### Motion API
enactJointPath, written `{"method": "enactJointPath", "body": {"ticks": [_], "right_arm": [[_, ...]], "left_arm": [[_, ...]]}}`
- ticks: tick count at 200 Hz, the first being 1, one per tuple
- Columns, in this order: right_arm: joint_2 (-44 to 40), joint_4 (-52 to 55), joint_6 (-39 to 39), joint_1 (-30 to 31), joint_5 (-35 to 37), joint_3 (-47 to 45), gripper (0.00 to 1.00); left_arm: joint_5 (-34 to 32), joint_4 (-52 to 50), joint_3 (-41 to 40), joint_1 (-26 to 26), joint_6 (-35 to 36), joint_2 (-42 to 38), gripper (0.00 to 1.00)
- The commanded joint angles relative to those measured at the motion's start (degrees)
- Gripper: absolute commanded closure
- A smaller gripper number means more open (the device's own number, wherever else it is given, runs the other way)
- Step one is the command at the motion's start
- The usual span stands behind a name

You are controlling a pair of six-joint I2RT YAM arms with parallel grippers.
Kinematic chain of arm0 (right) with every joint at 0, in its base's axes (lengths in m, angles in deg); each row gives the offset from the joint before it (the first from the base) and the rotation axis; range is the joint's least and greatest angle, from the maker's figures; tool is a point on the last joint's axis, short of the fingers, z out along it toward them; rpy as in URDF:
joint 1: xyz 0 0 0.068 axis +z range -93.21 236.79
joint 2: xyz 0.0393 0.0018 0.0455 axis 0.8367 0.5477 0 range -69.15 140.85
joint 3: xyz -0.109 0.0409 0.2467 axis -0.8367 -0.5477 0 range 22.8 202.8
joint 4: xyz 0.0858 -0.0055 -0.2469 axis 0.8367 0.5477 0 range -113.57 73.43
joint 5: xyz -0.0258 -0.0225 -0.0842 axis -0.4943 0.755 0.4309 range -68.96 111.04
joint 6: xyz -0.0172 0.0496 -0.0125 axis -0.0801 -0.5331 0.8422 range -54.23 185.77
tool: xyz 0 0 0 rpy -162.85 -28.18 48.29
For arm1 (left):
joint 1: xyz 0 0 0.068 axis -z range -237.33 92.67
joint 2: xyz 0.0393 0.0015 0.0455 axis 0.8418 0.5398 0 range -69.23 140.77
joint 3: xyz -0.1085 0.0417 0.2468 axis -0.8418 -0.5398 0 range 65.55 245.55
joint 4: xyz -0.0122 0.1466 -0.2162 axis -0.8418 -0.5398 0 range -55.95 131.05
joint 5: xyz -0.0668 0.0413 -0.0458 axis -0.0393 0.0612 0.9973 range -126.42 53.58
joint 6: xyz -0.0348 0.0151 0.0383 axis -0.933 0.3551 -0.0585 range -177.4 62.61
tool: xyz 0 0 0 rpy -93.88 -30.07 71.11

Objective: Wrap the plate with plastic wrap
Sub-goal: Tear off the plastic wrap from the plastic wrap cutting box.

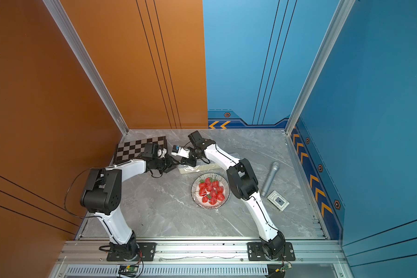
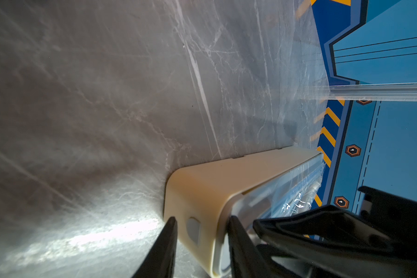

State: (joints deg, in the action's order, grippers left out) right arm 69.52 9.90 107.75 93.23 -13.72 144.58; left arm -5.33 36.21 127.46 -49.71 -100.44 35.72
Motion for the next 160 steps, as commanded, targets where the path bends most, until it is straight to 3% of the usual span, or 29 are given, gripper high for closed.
{"method": "enactJointPath", "body": {"ticks": [1, 160], "right_arm": [[0.9, 1.9, -0.2, -0.1, -0.2, 0.9, 0.84], [-3.2, 3.7, 2.9, -3.5, 2.3, -4.8, 0.84]], "left_arm": [[-1.6, -1.5, -1.3, 0.4, 0.9, 1.6, 0.63], [-3.5, -3.5, -1.6, 0.2, 2.3, 2.0, 0.63]]}}
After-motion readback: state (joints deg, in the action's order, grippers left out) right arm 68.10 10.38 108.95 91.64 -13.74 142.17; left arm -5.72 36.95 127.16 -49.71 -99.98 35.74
